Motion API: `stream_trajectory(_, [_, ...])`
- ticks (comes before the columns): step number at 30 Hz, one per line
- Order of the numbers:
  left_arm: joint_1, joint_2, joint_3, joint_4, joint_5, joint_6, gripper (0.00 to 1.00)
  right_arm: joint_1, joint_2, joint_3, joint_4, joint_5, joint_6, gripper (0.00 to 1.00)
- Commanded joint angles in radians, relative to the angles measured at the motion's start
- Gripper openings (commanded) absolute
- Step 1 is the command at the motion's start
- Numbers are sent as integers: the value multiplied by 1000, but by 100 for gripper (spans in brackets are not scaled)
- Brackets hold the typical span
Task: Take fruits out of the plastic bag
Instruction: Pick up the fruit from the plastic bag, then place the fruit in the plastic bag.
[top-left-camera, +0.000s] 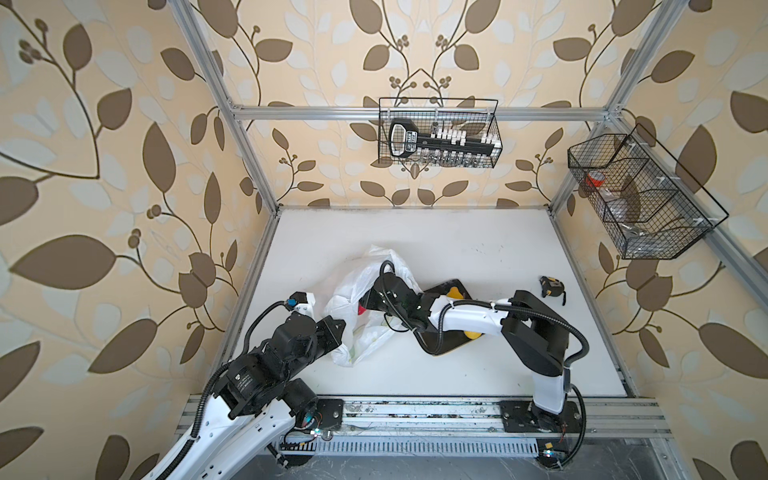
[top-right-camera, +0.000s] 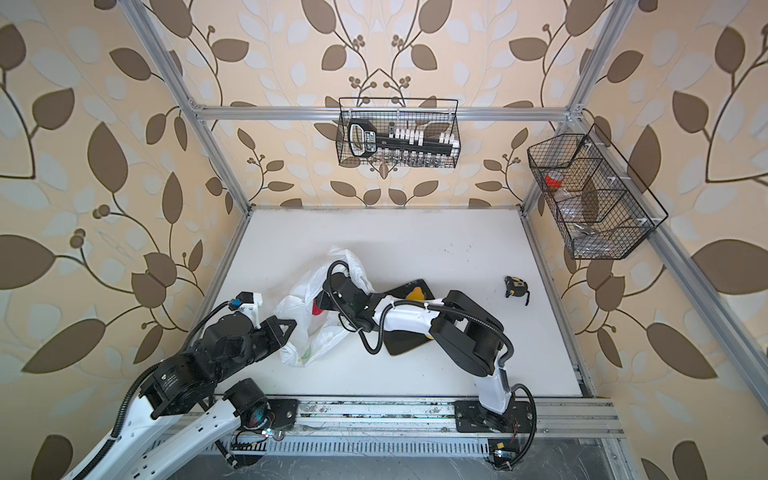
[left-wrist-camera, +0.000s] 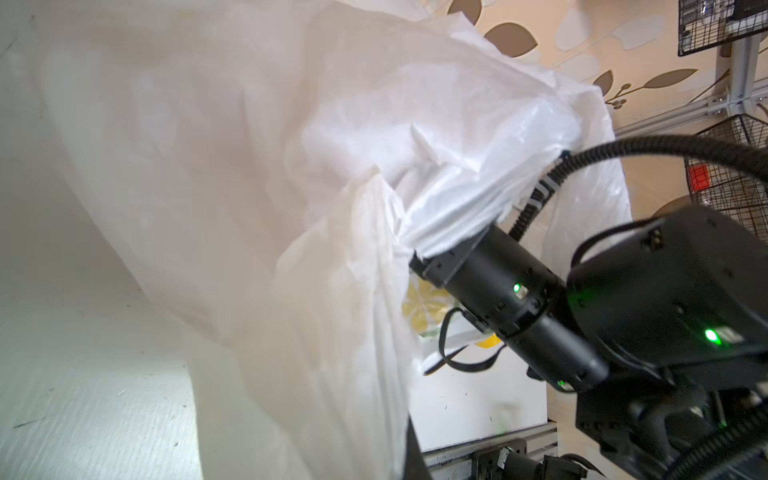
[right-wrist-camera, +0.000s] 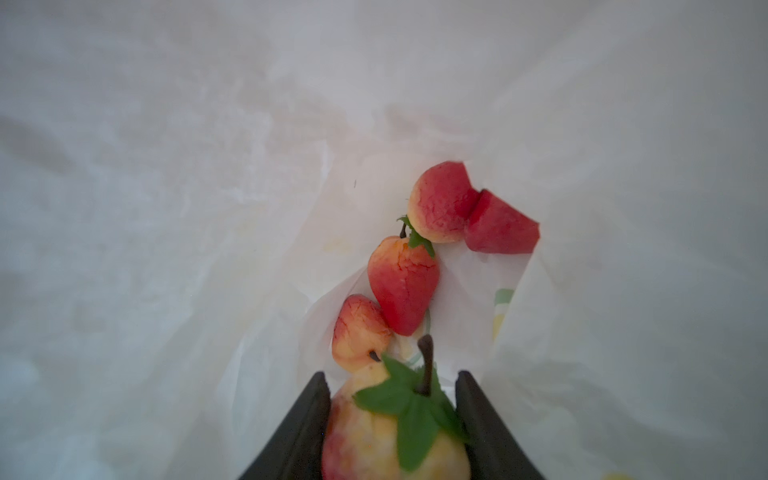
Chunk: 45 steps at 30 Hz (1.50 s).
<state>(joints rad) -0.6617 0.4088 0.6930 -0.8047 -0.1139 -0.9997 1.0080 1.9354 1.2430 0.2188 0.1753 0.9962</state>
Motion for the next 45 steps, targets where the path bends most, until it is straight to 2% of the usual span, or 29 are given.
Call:
stream_trajectory(1, [-6,10,-7,54,-54,-14,0,3,-69,-81,27,-64,-55,39])
stream_trajectory(6, [-7,15,-15,82,-64,-19,0,4,-96,-119,22,-126,-151,38])
stream_trajectory(14, [-7,21,-14,68,-34,-17,0,1,42,-99,-53,-14,-170,39])
stream_trajectory(18, [-6,8,-36,44,-9,-32,0,4,96,-80,-72,2,-166,42])
stream_trajectory(19, [-6,1,-42,39,-6,-35,0,6,105,-73,-77,2,-169,44])
stream_trajectory(24, [-6,-30,-56,14,-7,-45,0,19,91,-51,-111,32,-198,71])
stream_trajectory(29, [-7,-36,-58,4,-1,-44,0,52,30,-47,-154,117,-237,84])
stream_trajectory(32, [-6,-40,-59,-1,2,-40,0,84,10,-40,-172,183,-266,84])
stream_trajectory(36, [-6,-50,-59,-10,1,-38,0,110,13,-6,-212,258,-281,77])
stream_trajectory(45, [-6,-51,-39,-36,-3,-37,0,118,68,24,-221,244,-254,69])
